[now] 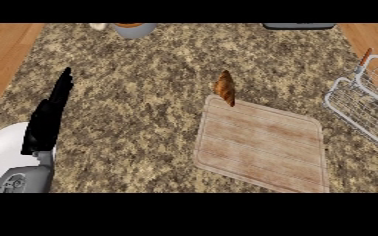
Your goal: Pick the lemon from the cutting board and place it in the tiered basket
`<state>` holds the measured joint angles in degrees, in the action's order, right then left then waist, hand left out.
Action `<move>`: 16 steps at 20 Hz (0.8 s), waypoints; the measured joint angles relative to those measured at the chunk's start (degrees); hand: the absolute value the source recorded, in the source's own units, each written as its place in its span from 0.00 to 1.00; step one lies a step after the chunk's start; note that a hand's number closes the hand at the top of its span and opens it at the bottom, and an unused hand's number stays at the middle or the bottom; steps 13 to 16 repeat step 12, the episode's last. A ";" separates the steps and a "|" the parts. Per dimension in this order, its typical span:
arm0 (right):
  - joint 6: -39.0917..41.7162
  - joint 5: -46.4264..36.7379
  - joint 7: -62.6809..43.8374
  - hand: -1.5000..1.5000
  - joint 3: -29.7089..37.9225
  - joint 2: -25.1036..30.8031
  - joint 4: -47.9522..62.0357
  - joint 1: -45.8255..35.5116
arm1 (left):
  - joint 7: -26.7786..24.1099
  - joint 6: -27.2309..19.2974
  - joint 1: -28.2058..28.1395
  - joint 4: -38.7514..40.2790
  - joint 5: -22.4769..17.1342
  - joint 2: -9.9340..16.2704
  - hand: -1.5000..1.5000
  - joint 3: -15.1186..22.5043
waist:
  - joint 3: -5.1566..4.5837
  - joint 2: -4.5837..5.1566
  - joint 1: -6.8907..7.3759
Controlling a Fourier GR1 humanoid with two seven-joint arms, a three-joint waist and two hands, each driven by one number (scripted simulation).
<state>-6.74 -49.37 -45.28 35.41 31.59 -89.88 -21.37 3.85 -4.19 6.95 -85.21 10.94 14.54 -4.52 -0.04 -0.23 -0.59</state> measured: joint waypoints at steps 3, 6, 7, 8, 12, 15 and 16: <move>4.18 4.45 -3.50 0.00 4.23 -0.15 -7.19 3.52 | 0.17 0.07 -0.19 -0.28 -0.05 0.13 0.50 -0.41 | 0.01 -0.13 -0.52; 7.98 8.93 -5.79 0.00 8.35 -2.43 -15.57 9.24 | -0.45 0.34 0.15 1.08 -0.44 0.42 0.50 -1.31 | -0.03 -0.19 -0.98; 9.03 10.97 -5.64 0.00 10.36 -3.24 -18.14 11.55 | -0.49 0.32 -0.71 0.39 -0.52 0.33 0.50 -1.36 | 0.00 -0.25 -1.10; 10.40 13.06 -5.69 0.00 12.41 -3.54 -20.60 13.50 | -0.15 0.50 -0.62 0.20 -0.50 0.56 0.50 -1.47 | 0.01 -0.25 -1.16; 13.65 21.60 -3.10 0.00 20.50 -8.28 -30.70 22.07 | -0.69 0.38 -0.90 0.48 -0.58 0.35 0.50 -1.89 | 0.02 -0.32 -1.61; 13.65 21.60 -3.10 0.00 20.50 -8.28 -30.70 22.07 | -0.69 0.38 -0.90 0.48 -0.58 0.35 0.50 -1.89 | 0.02 -0.32 -1.61; 13.65 21.60 -3.10 0.00 20.50 -8.28 -30.70 22.07 | -0.69 0.38 -0.90 0.48 -0.58 0.35 0.50 -1.89 | 0.02 -0.32 -1.61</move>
